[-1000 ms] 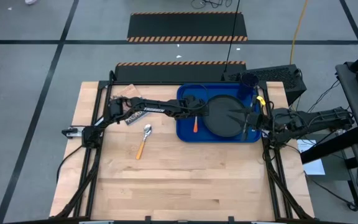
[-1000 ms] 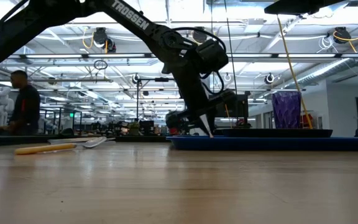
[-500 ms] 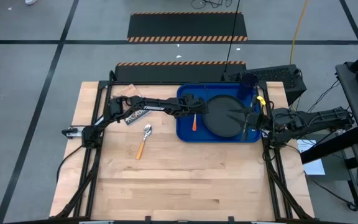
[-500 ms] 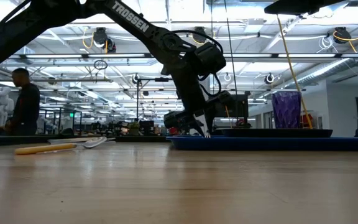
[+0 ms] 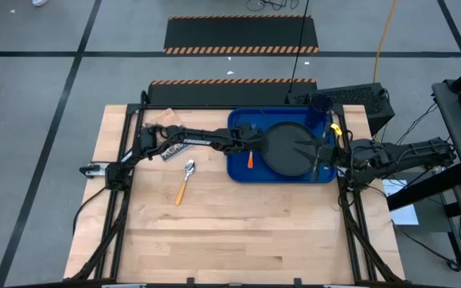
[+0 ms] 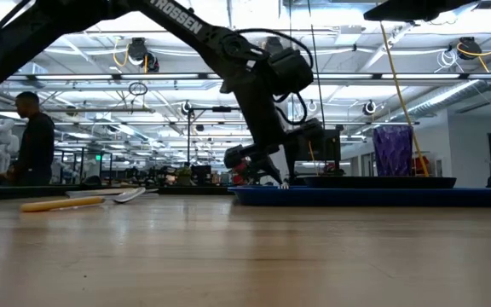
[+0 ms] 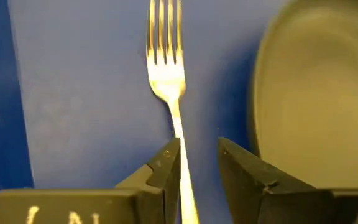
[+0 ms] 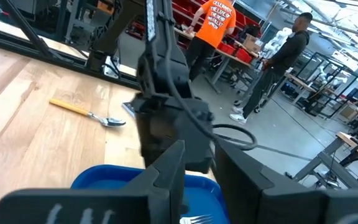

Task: Pick and place plate/cup/fork/spoon on tray
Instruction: Put the orange fork on the blue tray to the left of the black plate

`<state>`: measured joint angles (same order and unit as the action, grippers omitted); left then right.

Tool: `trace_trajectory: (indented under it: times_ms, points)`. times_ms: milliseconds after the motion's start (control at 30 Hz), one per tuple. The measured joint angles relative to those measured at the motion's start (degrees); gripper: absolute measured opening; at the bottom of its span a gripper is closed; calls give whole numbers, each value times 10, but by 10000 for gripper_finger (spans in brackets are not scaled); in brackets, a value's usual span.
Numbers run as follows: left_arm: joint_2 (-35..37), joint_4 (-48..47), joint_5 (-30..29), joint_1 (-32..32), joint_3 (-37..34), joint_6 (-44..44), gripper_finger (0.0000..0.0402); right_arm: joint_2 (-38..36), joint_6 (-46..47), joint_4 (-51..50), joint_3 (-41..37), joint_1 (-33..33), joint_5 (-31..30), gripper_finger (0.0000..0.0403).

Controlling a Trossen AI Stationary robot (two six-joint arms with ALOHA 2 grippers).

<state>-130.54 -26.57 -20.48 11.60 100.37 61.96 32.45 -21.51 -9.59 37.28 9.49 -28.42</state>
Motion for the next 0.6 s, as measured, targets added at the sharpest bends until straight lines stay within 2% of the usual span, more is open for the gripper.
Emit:
trace_trajectory:
  times_ms: [167, 600]
  points:
    - [0, -64, -7, -23, 0, -4, 80, -1, -2, -1, 0, 0, 0, 84]
    - [-2, -63, -21, -56, 0, -45, 29, 0, 9, -1, 0, 0, 1, 84]
